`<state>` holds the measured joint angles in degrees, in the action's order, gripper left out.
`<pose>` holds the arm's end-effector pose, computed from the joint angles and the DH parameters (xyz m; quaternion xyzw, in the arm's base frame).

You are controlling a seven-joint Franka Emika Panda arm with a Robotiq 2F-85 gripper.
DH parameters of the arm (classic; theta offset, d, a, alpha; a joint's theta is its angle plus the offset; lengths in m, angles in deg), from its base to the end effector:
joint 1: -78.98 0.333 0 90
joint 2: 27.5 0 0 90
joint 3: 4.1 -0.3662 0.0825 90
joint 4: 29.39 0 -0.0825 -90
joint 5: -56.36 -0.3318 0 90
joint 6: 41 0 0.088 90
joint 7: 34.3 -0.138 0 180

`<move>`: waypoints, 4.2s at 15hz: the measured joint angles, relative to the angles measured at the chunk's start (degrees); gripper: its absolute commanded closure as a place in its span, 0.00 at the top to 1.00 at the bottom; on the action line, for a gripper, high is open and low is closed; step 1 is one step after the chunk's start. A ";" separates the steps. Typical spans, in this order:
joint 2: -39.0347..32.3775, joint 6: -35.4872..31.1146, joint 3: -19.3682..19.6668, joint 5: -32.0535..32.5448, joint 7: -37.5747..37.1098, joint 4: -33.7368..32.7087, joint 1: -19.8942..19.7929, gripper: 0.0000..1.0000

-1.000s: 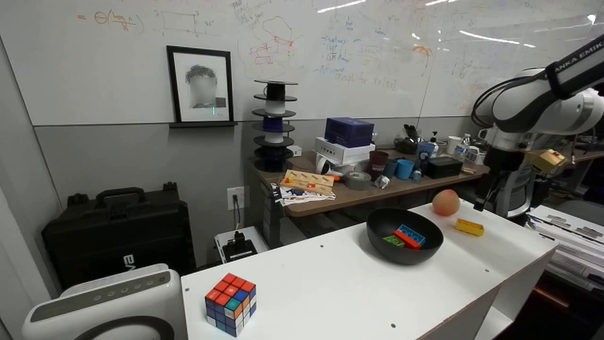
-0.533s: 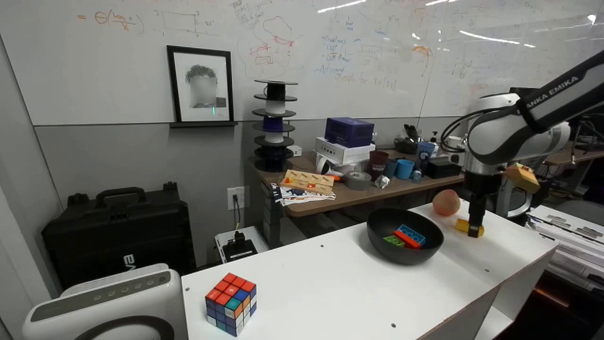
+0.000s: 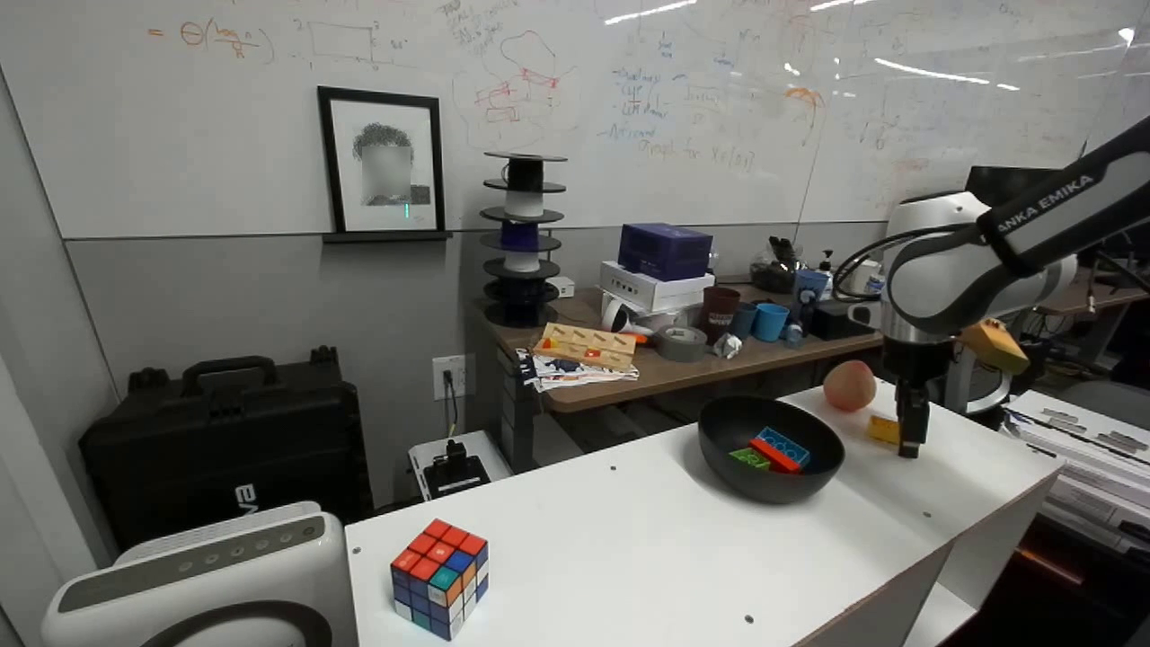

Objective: Pick up the green, yellow, blue and red objects and put them in the bowl

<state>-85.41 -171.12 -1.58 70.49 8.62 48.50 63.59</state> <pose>0.6836 -0.2257 0.1332 0.9448 0.3049 -0.0978 0.0690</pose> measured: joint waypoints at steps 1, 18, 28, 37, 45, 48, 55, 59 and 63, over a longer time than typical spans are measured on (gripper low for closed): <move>0.51 -0.39 0.17 0.68 -0.07 0.63 0.39 0.20; 24.49 -22.12 8.87 17.00 -28.96 37.79 14.70 0.14; 36.82 -33.89 11.70 31.04 -42.84 47.70 20.70 0.13; 22.57 -35.97 -1.65 16.45 -29.99 37.01 14.39 0.61; 15.49 -37.19 2.49 15.83 -26.04 31.23 19.98 1.00; 17.85 -44.46 9.81 18.77 -32.23 35.28 26.42 1.00; 25.93 -58.09 25.96 22.81 -40.35 50.56 42.43 1.00; 26.94 -66.49 41.75 16.75 -46.52 56.40 58.53 1.00; 25.04 -74.88 50.32 5.87 -44.71 62.87 70.86 1.00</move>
<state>-60.37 -245.99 48.74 76.36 -36.09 111.38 134.45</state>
